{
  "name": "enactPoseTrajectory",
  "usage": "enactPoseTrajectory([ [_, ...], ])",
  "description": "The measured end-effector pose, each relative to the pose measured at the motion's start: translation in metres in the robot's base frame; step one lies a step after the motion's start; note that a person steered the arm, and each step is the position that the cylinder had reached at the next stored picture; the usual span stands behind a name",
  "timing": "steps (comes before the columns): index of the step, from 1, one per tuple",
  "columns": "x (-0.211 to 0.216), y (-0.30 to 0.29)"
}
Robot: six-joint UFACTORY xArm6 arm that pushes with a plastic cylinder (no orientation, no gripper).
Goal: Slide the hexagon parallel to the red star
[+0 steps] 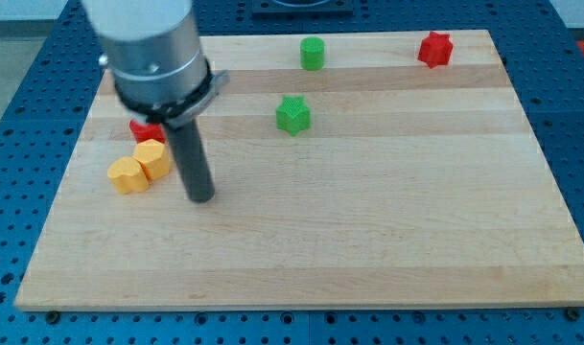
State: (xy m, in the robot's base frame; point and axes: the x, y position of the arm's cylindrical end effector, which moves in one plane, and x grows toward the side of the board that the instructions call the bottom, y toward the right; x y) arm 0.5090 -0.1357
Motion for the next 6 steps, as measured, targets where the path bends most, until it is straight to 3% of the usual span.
enactPoseTrajectory([
  [1, 0.027, -0.042],
  [4, -0.002, -0.168],
  [6, -0.037, -0.166],
])
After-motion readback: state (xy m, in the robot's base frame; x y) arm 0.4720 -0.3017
